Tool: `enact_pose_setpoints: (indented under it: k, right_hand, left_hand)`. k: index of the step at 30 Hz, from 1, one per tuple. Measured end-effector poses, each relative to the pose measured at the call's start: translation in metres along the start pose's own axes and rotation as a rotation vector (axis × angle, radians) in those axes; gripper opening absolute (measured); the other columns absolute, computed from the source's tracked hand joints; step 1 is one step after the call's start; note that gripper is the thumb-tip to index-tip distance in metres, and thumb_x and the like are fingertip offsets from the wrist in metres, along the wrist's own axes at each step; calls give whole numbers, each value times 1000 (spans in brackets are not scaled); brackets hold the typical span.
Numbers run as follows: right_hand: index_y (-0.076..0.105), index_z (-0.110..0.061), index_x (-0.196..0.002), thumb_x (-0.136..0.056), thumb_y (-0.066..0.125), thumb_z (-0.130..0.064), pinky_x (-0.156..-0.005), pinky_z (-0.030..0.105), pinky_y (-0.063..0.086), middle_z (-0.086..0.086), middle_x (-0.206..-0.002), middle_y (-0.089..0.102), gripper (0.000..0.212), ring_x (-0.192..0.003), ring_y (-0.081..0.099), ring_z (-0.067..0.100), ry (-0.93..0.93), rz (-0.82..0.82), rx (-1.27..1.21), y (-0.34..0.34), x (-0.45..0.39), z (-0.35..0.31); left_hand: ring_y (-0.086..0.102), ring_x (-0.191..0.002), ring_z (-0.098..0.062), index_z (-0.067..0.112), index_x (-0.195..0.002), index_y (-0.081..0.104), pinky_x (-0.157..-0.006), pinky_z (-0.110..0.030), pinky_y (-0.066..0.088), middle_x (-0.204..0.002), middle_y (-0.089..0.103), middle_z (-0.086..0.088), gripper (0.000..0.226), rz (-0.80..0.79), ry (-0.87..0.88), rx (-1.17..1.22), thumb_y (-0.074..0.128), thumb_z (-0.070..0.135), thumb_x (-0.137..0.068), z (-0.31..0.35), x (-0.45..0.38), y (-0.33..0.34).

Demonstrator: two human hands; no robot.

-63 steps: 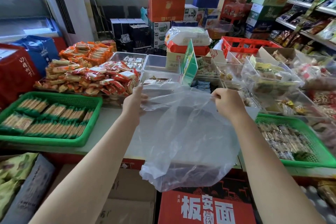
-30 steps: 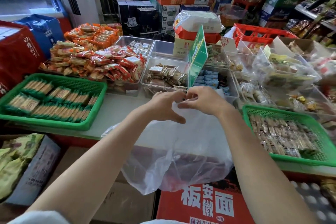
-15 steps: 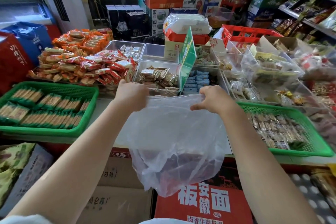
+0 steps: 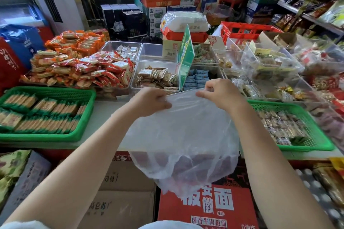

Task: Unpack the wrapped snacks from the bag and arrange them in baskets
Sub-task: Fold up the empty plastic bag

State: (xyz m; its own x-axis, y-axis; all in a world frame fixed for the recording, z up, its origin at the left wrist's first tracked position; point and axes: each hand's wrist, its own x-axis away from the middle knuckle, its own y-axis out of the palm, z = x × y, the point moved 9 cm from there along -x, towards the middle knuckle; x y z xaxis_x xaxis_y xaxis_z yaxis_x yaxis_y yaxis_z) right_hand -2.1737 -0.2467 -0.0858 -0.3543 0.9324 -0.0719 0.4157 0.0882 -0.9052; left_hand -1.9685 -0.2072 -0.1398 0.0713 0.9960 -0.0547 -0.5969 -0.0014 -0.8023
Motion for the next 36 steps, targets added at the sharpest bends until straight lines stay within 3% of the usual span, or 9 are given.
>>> enact_pose_setpoints:
  k: [7,9,12,15,19,25,28,32,36]
  right_hand:
    - [65,-28,-115,-88,68,-55,-87,35,50,-8,-114,63,38,-105,58,15,-28,-251,123,27,9,-29]
    - [64,-31,-114,-93,64,-52,-84,34,46,-8,-118,63,30,-111,57,17,-41,-234,281,32,12,-40]
    - [63,-28,-113,-99,57,-39,-105,46,31,-1,-119,66,19,-121,51,24,-70,-43,692,23,9,-52]
    - [57,-27,-129,-98,59,-41,-114,46,21,0,-131,61,34,-129,46,25,-85,-106,521,26,7,-55]
    - [65,-25,-114,-99,57,-40,-83,27,29,-3,-108,60,23,-118,49,26,-96,-271,161,54,9,-56]
    - [69,-11,-91,-96,65,-24,-61,28,35,-3,-80,58,15,-80,55,19,-7,-18,-37,23,9,-2]
    - [72,-10,-99,-95,68,-25,-61,23,37,-8,-75,58,16,-68,50,6,9,26,-140,15,20,11]
    - [68,-20,-112,-90,69,-47,-77,24,41,-7,-101,62,35,-93,55,9,-57,35,-260,23,29,-5]
    - [64,-19,-80,-93,69,-39,-56,21,33,-10,-62,52,25,-61,49,1,-152,181,-246,26,33,-22]
  left_hand:
    - [50,-72,-23,13,-71,59,-65,-37,45,-69,53,0,28,-13,95,-96,77,30,-83,24,5,0]
    - [51,-76,-23,29,-64,50,-65,-34,43,-70,51,5,32,5,87,-142,75,33,-84,28,5,3]
    - [56,-85,-23,31,-76,57,-66,-32,45,-81,55,6,18,36,73,-237,70,39,-87,27,5,4]
    - [52,-83,-20,26,-92,65,-67,-32,44,-83,56,7,14,57,69,-240,70,39,-88,23,7,3]
    - [56,-80,-23,22,-96,72,-71,-34,48,-78,58,5,20,52,142,-137,77,37,-83,31,8,5]
    - [39,-58,-8,7,-68,52,-59,-28,37,-64,45,5,36,66,80,-4,79,25,-85,-6,16,-15]
    - [32,-56,-7,-1,-69,51,-54,-26,26,-63,38,1,40,108,-14,284,79,22,-86,-19,23,-17]
    - [47,-66,-12,16,-77,64,-59,-24,38,-71,50,0,21,92,-119,707,81,25,-84,-13,30,6]
    - [51,-66,-15,17,-98,71,-59,-25,43,-76,58,-3,32,103,-115,945,81,40,-77,-4,35,17]
